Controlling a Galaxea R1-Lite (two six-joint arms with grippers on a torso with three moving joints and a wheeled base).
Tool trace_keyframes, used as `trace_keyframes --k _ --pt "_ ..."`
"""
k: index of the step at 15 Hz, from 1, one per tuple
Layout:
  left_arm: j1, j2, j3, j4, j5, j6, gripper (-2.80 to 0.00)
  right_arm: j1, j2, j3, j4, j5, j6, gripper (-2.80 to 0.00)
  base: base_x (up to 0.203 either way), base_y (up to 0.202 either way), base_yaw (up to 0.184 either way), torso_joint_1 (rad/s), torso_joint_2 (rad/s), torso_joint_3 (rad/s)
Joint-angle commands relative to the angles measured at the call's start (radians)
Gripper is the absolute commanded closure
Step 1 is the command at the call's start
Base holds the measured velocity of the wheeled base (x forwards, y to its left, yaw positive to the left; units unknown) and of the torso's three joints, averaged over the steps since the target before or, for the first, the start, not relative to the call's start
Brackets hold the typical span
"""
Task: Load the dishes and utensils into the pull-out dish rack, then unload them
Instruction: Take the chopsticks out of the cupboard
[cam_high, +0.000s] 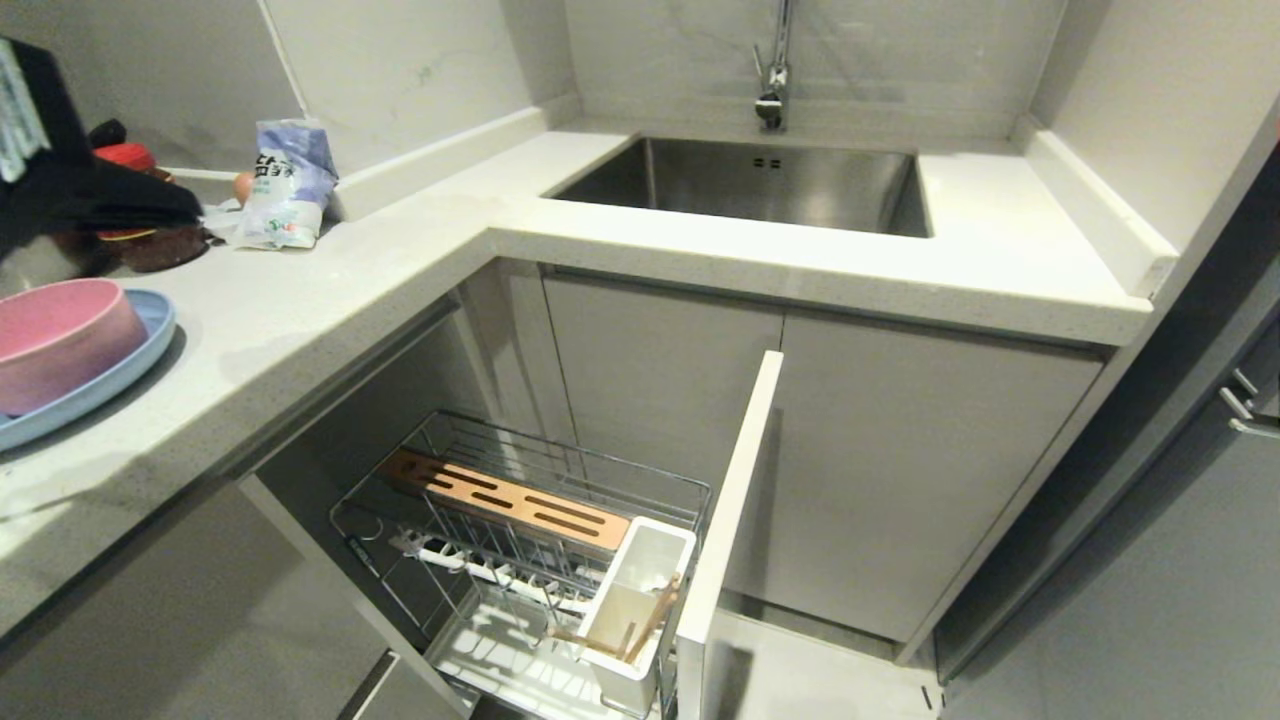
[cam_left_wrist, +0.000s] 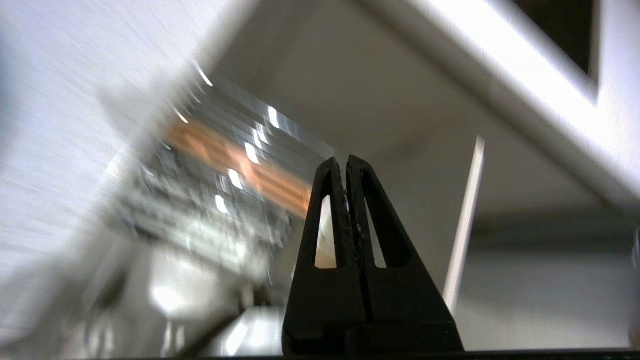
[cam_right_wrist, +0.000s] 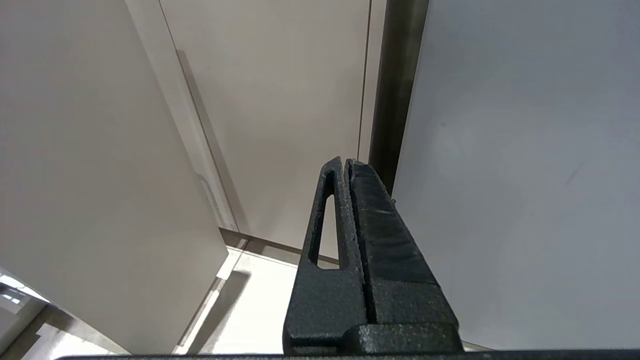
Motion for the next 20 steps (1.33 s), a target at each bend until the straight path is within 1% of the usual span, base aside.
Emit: trace_keyframes --k 1,2,3,4,5,6,8,11,13,15,16,18,20 --pt "-0.131 0.126 0.0 0.14 -0.011 -0.044 0.0 0.0 -0.001 0.026 -0.001 0.0 0.0 0.0 0.0 0.0 0.0 0.0 0.0 0.0" --pt "-0.159 0.166 -0.01 0.215 -0.041 -0.05 0.0 0.0 -0.001 0.026 -0.001 0.0 0.002 0.0 0.0 0.0 0.0 0.0 0.0 0.0" --pt "-0.183 0.207 -0.03 0.303 -0.093 -0.052 0.0 0.0 -0.001 0.026 -0.001 0.0 0.0 0.0 0.0 0.0 0.0 0.0 0.0 0.0" --pt "-0.195 0.252 -0.054 0.383 -0.147 -0.051 0.0 0.0 -0.001 0.026 -0.001 0.0 0.0 0.0 0.0 0.0 0.0 0.0 0.0 0.0" --pt "-0.202 0.298 -0.071 0.442 -0.185 -0.048 0.0 0.0 -0.001 0.026 -0.001 0.0 0.0 0.0 0.0 0.0 0.0 0.0 0.0 0.0" --pt "-0.21 0.345 -0.083 0.492 -0.209 -0.038 -2.8 0.0 -0.001 0.026 -0.001 0.0 0.0 0.0 0.0 0.0 0.0 0.0 0.0 0.0" --pt "-0.218 0.437 -0.091 0.564 -0.229 -0.013 -2.8 0.0 -0.001 0.026 -0.001 0.0 0.0 0.0 0.0 0.0 0.0 0.0 0.0 0.0" --pt "-0.22 0.587 -0.091 0.627 -0.245 0.021 -2.8 0.0 -0.001 0.026 -0.001 0.0 0.001 0.0 0.0 0.0 0.0 0.0 0.0 0.0" --pt "-0.219 0.691 -0.092 0.663 -0.286 0.065 -2.8 0.0 -0.001 0.026 -0.001 0.0 0.0 0.0 0.0 0.0 0.0 0.0 0.0 0.0" --pt "-0.216 0.791 -0.098 0.675 -0.343 0.106 -2.8 0.0 -0.001 0.026 -0.001 0.0 0.0 0.0 0.0 0.0 0.0 0.0 0.0 0.0" --pt "-0.216 0.842 -0.107 0.676 -0.363 0.116 -2.8 0.0 -0.001 0.026 -0.001 0.0 0.0 0.0 0.0 0.0 0.0 0.0 0.0 0.0" --pt "-0.215 0.925 -0.129 0.676 -0.379 0.124 -2.8 0.0 -0.001 0.026 -0.001 0.0 0.0 0.0 0.0 0.0 0.0 0.0 0.0 0.0" --pt "-0.202 0.973 -0.15 0.675 -0.383 0.126 -2.8 0.0 -0.001 0.026 -0.001 0.0 0.0 0.0 0.0 0.0 0.0 0.0 0.0 0.0"
